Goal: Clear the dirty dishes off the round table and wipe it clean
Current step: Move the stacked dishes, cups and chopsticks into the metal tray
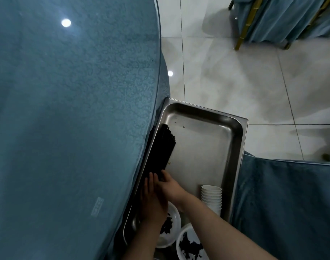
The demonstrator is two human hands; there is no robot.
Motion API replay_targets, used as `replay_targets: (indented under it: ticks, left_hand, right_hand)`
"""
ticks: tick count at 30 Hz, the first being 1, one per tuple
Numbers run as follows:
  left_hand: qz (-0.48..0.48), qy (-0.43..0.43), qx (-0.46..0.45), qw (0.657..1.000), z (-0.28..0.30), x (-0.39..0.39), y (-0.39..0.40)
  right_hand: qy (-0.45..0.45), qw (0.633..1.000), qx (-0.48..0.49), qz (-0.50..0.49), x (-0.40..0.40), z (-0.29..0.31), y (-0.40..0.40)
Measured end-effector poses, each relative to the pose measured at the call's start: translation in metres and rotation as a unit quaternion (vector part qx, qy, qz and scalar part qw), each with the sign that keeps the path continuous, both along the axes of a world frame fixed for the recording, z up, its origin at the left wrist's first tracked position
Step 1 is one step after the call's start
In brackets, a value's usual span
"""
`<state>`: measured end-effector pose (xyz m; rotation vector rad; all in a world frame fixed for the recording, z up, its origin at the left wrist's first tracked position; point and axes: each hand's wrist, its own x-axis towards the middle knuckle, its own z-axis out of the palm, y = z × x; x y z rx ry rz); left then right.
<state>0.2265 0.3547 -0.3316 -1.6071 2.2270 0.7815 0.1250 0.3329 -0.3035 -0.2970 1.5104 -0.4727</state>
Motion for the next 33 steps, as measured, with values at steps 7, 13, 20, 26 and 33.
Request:
replay_targets:
  ticks: [7,13,20,26,33]
  left_hand:
    - [0.0,-0.044,0.051,0.998,0.035,0.001,0.006]
    - [-0.021,-0.025,0.049,0.998,0.1,0.003,0.022]
    - [-0.058,0.019,0.037,0.997,0.196,0.008,0.038]
    - [-0.089,0.089,-0.044,0.991,0.271,0.021,0.059]
    - [-0.006,0.171,-0.113,0.979,0.327,0.073,0.049]
  right_hand:
    - [0.061,0.997,-0.027,0.039,-0.014,0.033,0.013]
    - [0.227,0.957,-0.073,0.167,-0.038,0.098,0.044]
    - [0.304,0.924,-0.108,0.206,-0.06,0.192,0.083]
    - [0.303,0.923,-0.149,0.182,-0.058,0.267,0.107]
    - [0.328,0.893,-0.208,0.227,-0.034,0.319,0.1]
